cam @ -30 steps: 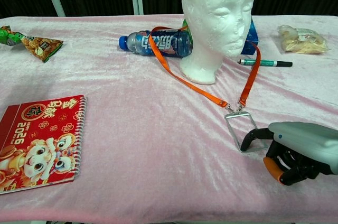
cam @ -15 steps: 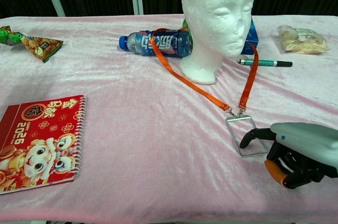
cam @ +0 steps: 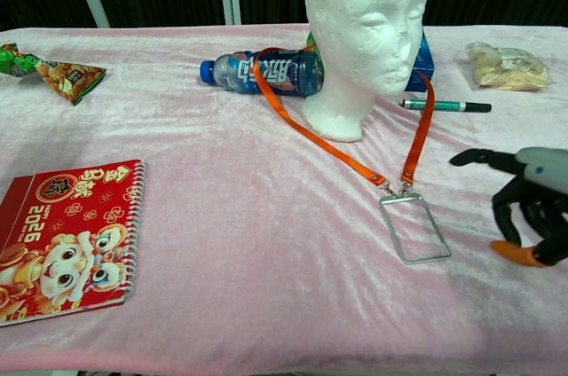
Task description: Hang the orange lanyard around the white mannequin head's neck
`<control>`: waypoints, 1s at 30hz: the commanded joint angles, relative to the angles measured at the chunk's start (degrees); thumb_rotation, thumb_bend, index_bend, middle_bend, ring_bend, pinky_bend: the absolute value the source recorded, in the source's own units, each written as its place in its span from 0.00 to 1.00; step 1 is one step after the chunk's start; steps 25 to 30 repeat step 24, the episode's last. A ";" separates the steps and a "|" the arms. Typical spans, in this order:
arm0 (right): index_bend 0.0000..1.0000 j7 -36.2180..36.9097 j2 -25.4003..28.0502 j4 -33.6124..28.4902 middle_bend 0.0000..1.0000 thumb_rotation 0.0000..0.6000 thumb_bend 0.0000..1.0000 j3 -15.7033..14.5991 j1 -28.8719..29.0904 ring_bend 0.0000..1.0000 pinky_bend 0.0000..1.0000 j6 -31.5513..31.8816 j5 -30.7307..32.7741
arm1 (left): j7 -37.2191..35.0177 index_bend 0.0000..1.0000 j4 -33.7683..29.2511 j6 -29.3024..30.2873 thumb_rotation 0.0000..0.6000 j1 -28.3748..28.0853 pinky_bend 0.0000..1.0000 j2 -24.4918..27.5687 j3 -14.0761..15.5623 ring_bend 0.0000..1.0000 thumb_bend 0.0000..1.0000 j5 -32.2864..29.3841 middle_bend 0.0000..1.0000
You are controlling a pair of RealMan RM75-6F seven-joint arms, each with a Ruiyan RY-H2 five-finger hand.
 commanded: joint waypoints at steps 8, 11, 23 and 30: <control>0.02 16.62 13.74 3.18 0.09 1.00 0.20 -1.20 -10.86 0.21 0.25 9.68 -8.55 | 2.57 0.25 -0.92 -1.57 1.00 -0.19 0.00 0.11 1.44 0.00 0.18 0.16 0.05; 0.02 20.71 12.76 9.30 0.08 1.00 0.19 -3.51 -14.22 0.19 0.21 13.19 -17.28 | 3.52 0.25 -1.46 -1.71 1.00 -0.06 0.00 -0.17 1.95 0.00 0.18 0.24 0.05; 0.02 22.95 6.11 24.59 0.07 1.00 0.19 -2.86 -20.69 0.16 0.18 22.50 -30.59 | 4.55 0.25 -3.04 0.44 1.00 1.73 0.00 -0.76 3.64 0.00 0.18 1.81 0.05; 0.02 22.43 5.98 24.65 0.07 1.00 0.19 -2.72 -20.87 0.16 0.18 22.52 -30.80 | 4.61 0.25 -3.05 0.46 1.00 1.76 0.00 -0.83 3.77 0.00 0.18 2.02 0.05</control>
